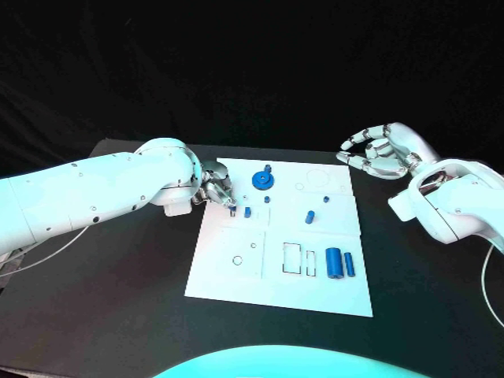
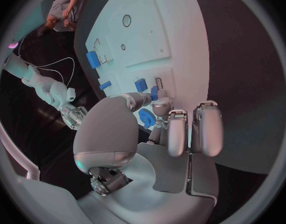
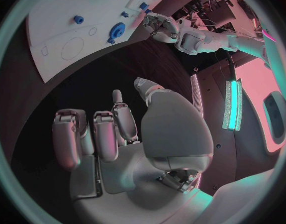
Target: Assemble the parts on the task board
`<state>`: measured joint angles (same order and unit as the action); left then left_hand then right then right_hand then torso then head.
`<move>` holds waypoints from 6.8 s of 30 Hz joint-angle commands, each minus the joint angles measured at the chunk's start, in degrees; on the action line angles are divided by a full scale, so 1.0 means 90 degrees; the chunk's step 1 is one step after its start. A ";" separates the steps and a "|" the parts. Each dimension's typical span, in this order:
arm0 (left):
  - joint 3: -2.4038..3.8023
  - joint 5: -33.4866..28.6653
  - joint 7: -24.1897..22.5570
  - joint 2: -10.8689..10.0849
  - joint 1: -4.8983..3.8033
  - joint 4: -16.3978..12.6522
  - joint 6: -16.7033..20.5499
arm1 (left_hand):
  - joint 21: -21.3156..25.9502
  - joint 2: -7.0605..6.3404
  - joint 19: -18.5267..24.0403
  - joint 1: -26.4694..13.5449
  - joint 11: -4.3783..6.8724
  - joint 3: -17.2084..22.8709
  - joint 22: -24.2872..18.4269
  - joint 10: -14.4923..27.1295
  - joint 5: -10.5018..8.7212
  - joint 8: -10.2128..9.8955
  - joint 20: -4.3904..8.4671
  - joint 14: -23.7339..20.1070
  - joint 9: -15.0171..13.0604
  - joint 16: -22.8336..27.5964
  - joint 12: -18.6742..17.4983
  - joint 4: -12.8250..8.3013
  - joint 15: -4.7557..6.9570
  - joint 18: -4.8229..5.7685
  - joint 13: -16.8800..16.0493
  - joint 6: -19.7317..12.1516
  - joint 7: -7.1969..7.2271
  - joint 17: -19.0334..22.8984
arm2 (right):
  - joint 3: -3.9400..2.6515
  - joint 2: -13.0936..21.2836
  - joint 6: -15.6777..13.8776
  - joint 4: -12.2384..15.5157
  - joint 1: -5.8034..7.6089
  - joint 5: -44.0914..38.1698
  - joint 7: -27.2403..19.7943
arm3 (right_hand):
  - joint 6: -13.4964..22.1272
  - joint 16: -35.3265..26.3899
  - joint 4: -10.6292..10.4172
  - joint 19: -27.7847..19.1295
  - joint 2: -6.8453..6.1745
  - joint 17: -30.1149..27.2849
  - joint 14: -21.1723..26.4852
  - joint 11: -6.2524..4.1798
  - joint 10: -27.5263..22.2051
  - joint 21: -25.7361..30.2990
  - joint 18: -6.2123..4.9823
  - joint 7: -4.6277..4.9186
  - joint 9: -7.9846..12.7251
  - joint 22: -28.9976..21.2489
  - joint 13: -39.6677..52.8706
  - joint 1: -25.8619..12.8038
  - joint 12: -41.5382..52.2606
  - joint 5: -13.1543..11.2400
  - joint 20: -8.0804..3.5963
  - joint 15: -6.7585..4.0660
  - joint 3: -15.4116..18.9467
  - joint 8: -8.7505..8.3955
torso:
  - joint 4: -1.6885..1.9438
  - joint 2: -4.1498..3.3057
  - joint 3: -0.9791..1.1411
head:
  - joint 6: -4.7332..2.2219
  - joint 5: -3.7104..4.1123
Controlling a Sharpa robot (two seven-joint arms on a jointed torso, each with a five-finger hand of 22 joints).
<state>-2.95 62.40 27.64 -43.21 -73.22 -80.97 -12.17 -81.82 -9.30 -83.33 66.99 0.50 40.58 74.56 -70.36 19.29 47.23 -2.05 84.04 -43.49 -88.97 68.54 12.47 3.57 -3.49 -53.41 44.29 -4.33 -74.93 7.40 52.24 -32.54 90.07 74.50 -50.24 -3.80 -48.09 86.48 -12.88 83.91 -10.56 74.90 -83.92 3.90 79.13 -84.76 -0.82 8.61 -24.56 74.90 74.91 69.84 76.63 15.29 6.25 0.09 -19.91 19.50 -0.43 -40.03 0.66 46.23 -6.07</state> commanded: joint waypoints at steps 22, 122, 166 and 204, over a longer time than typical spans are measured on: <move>-0.0011 0.0222 0.0060 0.0085 0.0021 0.0015 -0.0486 | -0.0026 -0.0026 -0.0018 -0.0117 0.0019 0.1158 0.0016 -0.0060 0.0045 0.0135 0.0027 0.0599 -0.0076 0.0012 0.0036 -0.0989 0.0067 0.0023 -0.0023 0.0051 0.0071 -0.1460 | -0.0002 0.0008 0.0094 0.0008 -0.0008 -0.0015 -0.0037 | 0.0036 -0.0034 -0.0034 0.0297 0.0033 0.0586 -0.0431 -0.0010 -0.0027 0.0029 -0.0075 -0.0001 -0.0007 0.1283 0.0100 -0.0024 -0.0015 0.0032 -0.0053 -0.0048 -0.0015 0.0029 | 0.0004 0.0005 0.0007 | 0.0032 0.0006; -0.0001 0.1061 -0.0255 -0.0278 0.0382 -0.0520 0.0678 | -0.0085 -0.0166 -0.0072 -0.0282 0.0068 0.1521 0.0126 -0.0248 0.0073 0.0260 0.0072 0.0604 -0.0138 0.0004 0.0170 -0.1141 0.0113 0.0045 -0.0213 0.0132 0.0120 -0.1473 | -0.0003 0.0026 0.0125 -0.0019 -0.0051 0.0005 -0.0059 | 0.0045 -0.0038 -0.0089 0.0294 0.0058 0.0582 -0.0431 -0.0011 -0.0020 0.0041 -0.0077 -0.0003 -0.0011 0.1279 0.0107 -0.0058 -0.0007 0.0063 -0.0057 -0.0050 0.0022 0.0054 | 0.0003 0.0007 0.0008 | 0.0122 0.0027; 0.0001 0.0706 -0.0103 -0.0133 0.0392 -0.0380 0.0342 | -0.0088 -0.0173 -0.0077 -0.0559 0.0119 0.1504 0.0141 -0.0352 0.0003 0.0341 0.0094 0.0610 -0.0167 -0.0009 0.0184 -0.0994 0.0149 0.0048 -0.0224 0.0271 0.0191 -0.1493 | -0.0003 0.0039 0.0114 -0.0020 -0.0060 0.0007 -0.0060 | 0.0048 -0.0039 -0.0114 0.0298 0.0077 0.0584 -0.0432 -0.0013 -0.0016 0.0037 -0.0076 -0.0005 -0.0012 0.1282 0.0111 -0.0068 -0.0003 0.0072 -0.0058 -0.0052 0.0035 0.0065 | -0.0004 0.0006 0.0012 | 0.0140 0.0029; 0.0000 0.0548 0.0034 0.0007 0.0393 -0.0182 0.0243 | -0.0089 -0.0393 -0.0101 -0.1037 0.0253 0.0675 0.0177 -0.0468 -0.0020 0.0424 0.0194 0.0616 -0.0244 -0.0021 0.0235 -0.0617 0.0264 0.0055 -0.0330 0.0430 0.0365 -0.1512 | -0.0003 0.0050 0.0101 -0.0022 -0.0061 0.0009 -0.0068 | 0.0055 -0.0042 -0.0123 0.0289 0.0077 0.0578 -0.0430 -0.0015 -0.0024 0.0054 -0.0080 -0.0006 -0.0012 0.1273 0.0099 -0.0064 -0.0013 0.0076 -0.0060 -0.0053 0.0047 0.0072 | 0.0001 0.0004 0.0007 | 0.0174 0.0060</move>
<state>-2.60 68.22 28.04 -43.50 -70.16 -82.44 -7.81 -82.48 -12.10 -83.93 57.44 2.64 46.73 74.95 -74.38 19.15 51.23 -0.61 83.94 -45.65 -88.97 70.35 7.24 5.52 -3.49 -56.41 47.84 -1.78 -74.91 7.39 52.70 -32.17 89.85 73.99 -49.98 -3.99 -48.09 86.48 -13.58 84.11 -10.11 74.93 -83.92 3.90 79.13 -84.42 -0.82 8.61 -24.61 74.92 74.93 69.38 76.63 15.64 6.05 0.09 -19.52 19.95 -0.41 -39.99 0.71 47.81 -5.50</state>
